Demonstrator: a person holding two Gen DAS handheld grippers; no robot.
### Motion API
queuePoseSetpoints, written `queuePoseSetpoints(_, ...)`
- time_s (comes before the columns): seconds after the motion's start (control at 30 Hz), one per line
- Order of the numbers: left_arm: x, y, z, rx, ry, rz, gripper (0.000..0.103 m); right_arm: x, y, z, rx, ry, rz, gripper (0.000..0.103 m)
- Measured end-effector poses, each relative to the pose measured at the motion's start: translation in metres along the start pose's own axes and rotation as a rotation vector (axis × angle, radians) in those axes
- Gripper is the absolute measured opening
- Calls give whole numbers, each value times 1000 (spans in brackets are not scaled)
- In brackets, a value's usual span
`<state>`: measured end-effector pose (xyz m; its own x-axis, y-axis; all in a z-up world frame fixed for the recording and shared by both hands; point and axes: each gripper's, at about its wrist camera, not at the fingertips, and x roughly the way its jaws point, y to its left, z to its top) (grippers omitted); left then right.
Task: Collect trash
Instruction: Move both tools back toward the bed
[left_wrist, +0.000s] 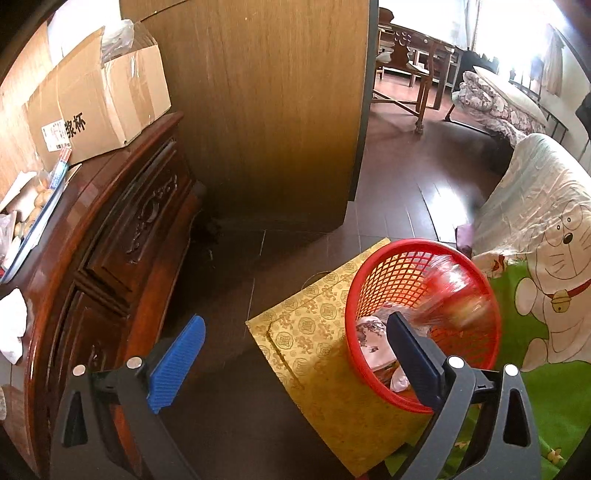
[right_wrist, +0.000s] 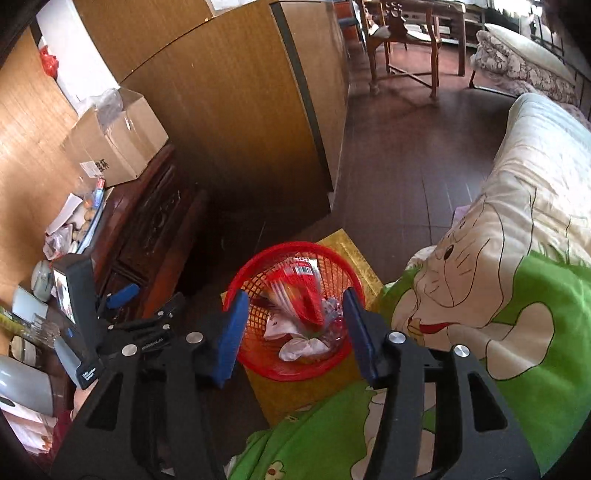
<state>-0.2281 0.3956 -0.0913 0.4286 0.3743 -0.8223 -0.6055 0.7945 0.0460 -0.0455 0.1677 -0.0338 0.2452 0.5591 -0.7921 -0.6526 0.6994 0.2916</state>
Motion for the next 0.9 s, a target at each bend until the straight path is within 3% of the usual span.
queuePoseSetpoints(0.37,-56,-45,18,101,-119,-32,97,-61,-35,-4,99,-154,-9,53)
queuePoseSetpoints(0.9,-181,-196,27,405,-400,-109,97,-200,-126,-50,263,-458,-134,56)
